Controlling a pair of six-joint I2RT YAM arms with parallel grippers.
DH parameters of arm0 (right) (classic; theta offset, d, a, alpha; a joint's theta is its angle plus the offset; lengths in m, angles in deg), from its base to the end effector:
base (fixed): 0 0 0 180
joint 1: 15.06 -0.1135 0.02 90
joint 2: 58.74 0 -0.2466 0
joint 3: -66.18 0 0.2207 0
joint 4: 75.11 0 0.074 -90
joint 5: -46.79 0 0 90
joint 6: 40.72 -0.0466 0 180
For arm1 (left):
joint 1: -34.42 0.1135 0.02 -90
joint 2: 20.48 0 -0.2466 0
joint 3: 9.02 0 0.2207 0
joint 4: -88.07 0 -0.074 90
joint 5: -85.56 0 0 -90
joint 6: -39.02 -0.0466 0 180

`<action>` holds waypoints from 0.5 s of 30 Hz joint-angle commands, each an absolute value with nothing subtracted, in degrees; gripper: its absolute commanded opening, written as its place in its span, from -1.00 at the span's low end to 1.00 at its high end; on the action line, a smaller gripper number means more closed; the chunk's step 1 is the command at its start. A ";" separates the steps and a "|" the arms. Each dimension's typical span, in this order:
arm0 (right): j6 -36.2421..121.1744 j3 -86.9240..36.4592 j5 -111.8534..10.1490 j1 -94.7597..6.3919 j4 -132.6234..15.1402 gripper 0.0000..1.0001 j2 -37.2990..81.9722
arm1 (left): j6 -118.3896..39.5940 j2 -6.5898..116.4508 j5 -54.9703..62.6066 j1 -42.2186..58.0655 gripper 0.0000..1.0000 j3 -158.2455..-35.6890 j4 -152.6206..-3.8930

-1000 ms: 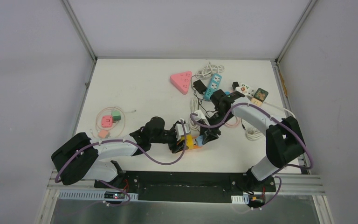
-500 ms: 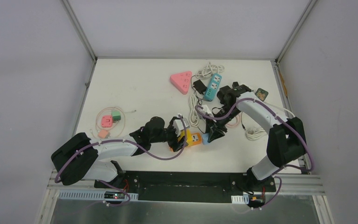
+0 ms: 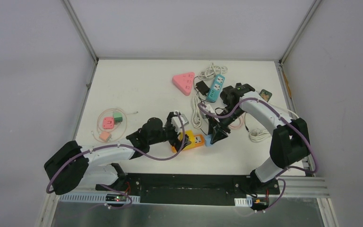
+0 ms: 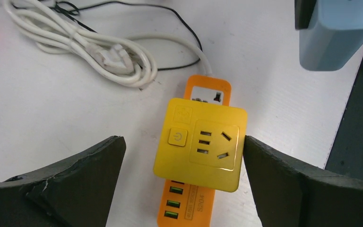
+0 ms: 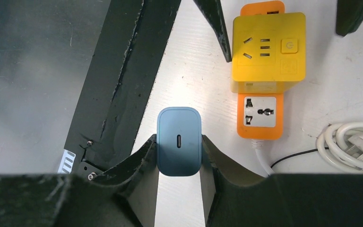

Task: Pull the plug off the socket
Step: Remove the plug from the socket.

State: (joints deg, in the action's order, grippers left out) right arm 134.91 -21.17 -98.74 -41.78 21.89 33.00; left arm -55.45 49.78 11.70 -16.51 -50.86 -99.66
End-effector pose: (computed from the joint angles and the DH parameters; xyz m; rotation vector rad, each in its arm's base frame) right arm 0.1861 0.1367 0.2447 -2.0259 1.5172 1.2826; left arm 0.1424 -0.1960 0.1986 1.1001 1.6748 -0.8036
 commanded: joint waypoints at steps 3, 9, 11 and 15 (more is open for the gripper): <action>135.61 -24.68 -101.92 -41.42 24.74 -1.00 33.42 | -52.32 40.37 6.41 -16.27 0.98 -48.21 -106.21; 134.45 -25.58 -102.65 -41.42 25.04 -1.00 33.69 | -48.40 37.71 9.68 -16.24 0.94 -48.62 -106.32; 133.90 -25.82 -103.01 -41.42 24.99 -1.00 33.88 | -46.62 38.02 11.02 -16.25 0.88 -48.78 -107.53; 131.94 -26.67 -104.16 -41.29 25.04 -1.00 34.79 | -43.21 39.33 13.20 -16.26 0.74 -49.51 -109.67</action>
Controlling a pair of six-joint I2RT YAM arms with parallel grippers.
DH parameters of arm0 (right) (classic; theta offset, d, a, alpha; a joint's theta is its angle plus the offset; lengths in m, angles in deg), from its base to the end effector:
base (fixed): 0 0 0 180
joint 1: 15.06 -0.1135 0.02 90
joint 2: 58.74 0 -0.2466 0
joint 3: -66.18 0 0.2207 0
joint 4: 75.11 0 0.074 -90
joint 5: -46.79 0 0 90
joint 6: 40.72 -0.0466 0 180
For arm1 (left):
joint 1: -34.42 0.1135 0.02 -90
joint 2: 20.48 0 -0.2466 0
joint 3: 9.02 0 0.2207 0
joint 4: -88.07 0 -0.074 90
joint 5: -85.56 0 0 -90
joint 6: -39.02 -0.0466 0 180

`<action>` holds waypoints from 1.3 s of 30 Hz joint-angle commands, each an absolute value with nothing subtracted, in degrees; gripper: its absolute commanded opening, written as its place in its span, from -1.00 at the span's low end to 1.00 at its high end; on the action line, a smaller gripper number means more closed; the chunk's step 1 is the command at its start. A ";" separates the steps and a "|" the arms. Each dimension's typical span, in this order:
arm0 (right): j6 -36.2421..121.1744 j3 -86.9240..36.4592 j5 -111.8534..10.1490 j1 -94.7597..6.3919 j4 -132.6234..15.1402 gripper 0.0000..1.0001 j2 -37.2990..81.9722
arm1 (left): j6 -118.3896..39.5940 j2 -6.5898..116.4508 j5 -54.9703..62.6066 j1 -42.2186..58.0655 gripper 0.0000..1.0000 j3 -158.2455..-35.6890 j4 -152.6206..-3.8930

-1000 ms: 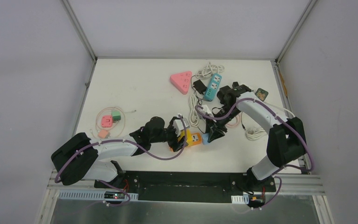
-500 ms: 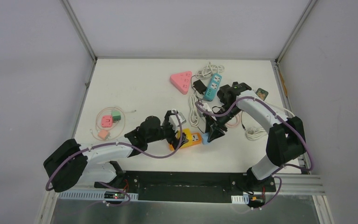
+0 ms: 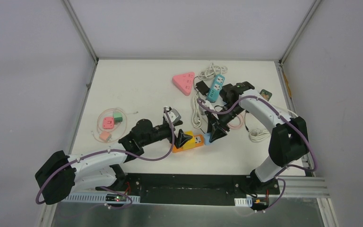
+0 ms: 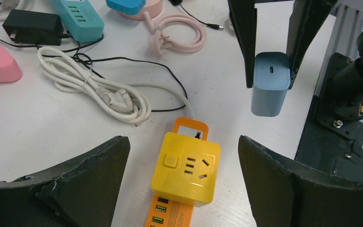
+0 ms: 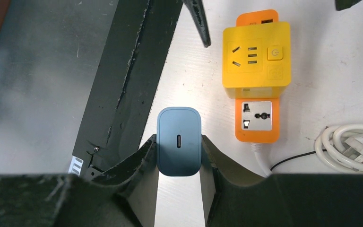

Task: Pull the plug off the socket
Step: Remove the plug from the socket.

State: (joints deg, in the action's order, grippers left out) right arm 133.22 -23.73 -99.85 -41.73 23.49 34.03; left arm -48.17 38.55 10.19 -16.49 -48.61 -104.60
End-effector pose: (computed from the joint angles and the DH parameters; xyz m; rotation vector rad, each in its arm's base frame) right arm 0.1903 0.1392 0.2512 -1.9926 1.5451 1.3119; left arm 0.1293 -0.1778 0.2375 0.9001 1.5248 -0.9075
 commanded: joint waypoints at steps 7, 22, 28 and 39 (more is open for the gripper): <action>129.70 -30.27 -108.49 -40.28 28.45 -1.00 38.19 | -37.00 44.23 15.17 -16.24 0.45 -52.36 -112.92; 132.34 -33.63 -112.44 -37.92 35.14 -1.00 43.21 | -29.00 55.63 23.76 -16.17 0.40 -54.41 -127.61; 132.23 -33.54 -112.79 -37.77 35.15 -1.00 43.38 | -26.79 58.43 24.89 -16.22 0.38 -55.54 -130.80; 132.33 -33.48 -112.74 -37.65 35.15 -1.00 43.21 | -25.15 62.22 27.84 -15.95 -0.41 -57.57 -131.07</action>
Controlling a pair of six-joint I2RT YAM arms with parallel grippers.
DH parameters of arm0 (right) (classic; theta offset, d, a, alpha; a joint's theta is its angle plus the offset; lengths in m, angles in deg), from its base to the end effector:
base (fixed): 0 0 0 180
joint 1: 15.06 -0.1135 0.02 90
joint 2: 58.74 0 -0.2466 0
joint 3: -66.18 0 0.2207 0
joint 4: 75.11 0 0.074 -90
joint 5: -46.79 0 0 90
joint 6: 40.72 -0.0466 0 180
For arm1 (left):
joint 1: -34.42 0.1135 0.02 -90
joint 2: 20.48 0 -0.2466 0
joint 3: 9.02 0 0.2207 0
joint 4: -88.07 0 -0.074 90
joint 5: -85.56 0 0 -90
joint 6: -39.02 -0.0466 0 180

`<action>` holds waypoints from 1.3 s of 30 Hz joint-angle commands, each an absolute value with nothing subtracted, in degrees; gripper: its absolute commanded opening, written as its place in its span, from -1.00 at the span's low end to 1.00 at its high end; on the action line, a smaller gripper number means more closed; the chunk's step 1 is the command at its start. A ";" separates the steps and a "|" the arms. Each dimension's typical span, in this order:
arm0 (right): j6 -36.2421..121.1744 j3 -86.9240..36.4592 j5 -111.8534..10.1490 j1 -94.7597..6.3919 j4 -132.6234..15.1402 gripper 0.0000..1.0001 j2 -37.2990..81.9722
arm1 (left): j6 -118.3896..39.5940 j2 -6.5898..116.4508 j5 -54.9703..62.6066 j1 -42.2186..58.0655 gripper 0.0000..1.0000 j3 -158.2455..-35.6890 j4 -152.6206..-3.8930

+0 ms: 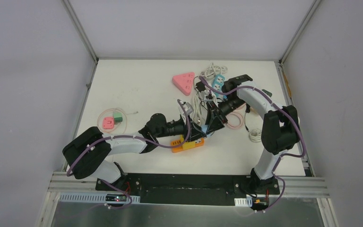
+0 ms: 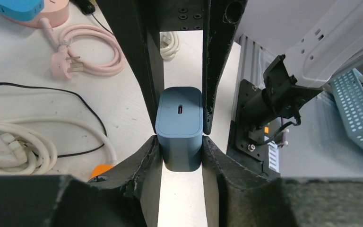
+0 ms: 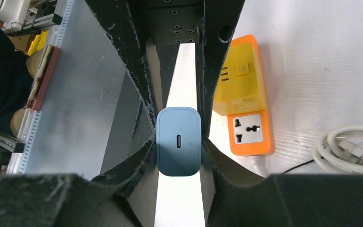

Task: Pull the plug off the socket
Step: Remove the plug from the socket, then place the plug at the center of the board.

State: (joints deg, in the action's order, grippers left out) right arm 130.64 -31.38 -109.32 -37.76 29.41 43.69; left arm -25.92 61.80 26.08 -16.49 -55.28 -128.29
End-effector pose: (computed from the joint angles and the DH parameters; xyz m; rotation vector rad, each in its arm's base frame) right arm 0.2254 0.1405 0.2480 -1.7181 1.6775 1.5537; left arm 0.1579 -0.2319 0.2288 0.8354 1.5533 -1.4187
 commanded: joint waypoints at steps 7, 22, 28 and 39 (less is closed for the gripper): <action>132.79 -33.04 -112.65 -37.64 35.15 -0.72 43.17 | -24.36 63.55 31.05 -15.32 -1.00 -58.08 -132.43; 122.26 -28.08 -106.63 -37.65 21.91 1.00 36.04 | -22.73 58.61 34.13 -8.70 -1.00 -53.76 -129.90; 122.21 -28.15 -103.17 -37.00 21.41 1.00 34.14 | -23.34 52.34 32.79 -3.50 -1.00 -51.88 -120.85; 121.20 -27.60 -101.32 -35.23 19.73 1.00 33.45 | -27.84 35.72 18.29 1.99 -1.00 -46.20 -107.74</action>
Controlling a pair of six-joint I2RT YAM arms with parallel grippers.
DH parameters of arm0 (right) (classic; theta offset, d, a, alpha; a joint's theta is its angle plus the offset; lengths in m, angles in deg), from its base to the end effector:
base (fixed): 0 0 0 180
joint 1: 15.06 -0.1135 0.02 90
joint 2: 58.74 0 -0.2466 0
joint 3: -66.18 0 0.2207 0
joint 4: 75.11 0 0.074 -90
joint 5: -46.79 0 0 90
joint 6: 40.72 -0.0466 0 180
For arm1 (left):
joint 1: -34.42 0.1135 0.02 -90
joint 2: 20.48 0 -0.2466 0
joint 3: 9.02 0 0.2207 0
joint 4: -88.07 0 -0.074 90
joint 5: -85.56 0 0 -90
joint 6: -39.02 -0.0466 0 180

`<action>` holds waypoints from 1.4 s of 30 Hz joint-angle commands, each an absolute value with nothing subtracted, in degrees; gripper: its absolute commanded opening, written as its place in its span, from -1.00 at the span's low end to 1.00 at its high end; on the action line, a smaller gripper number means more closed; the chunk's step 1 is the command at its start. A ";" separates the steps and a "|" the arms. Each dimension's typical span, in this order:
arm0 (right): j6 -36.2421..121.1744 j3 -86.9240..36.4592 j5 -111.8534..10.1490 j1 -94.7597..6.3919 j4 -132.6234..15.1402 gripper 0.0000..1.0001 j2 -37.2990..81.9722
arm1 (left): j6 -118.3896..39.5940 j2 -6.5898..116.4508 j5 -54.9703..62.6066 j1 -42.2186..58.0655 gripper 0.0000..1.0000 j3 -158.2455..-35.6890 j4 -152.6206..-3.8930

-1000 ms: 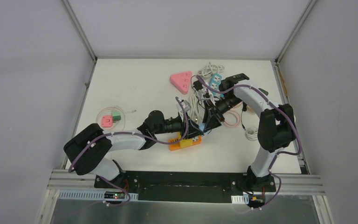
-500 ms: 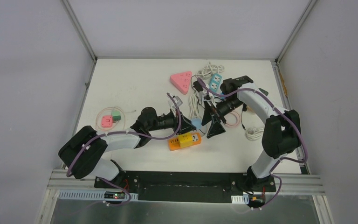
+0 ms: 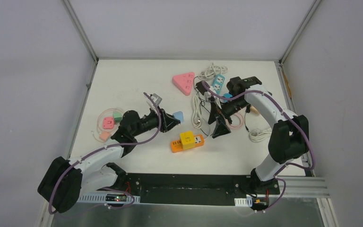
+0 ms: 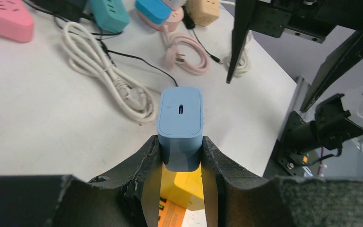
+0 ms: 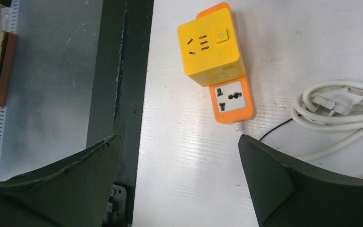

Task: Pull the plug off the socket
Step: Place the plug at the center of the board.

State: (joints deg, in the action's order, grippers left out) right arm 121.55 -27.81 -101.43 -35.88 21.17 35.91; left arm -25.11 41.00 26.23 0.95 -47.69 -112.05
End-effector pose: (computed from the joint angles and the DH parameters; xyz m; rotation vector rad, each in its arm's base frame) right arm 0.2184 0.1254 0.2589 -1.7478 1.7717 1.3131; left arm 0.1701 -0.1410 0.2393 0.5563 1.6663 -1.2076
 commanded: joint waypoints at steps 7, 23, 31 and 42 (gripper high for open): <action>120.40 -27.29 -100.79 -35.01 18.74 0.99 33.92 | -26.62 27.99 5.75 5.27 -1.00 -42.73 -100.69; 120.09 -26.54 -100.21 -34.83 17.92 1.00 33.40 | -9.11 31.33 -4.18 28.75 -1.00 -35.69 -99.17; 120.45 -26.28 -99.85 -34.83 17.91 0.99 33.24 | -4.98 29.21 -18.77 30.20 -1.00 -36.69 -86.87; 120.29 -26.17 -100.51 -34.83 17.87 1.00 32.78 | 6.99 30.83 -32.48 30.20 0.13 -43.53 -64.43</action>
State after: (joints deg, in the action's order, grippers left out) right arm 119.85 -26.13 -99.37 -35.15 18.57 35.80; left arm 1.66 29.37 -27.51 29.98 -39.06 -72.93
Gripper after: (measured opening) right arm 0.996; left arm 0.441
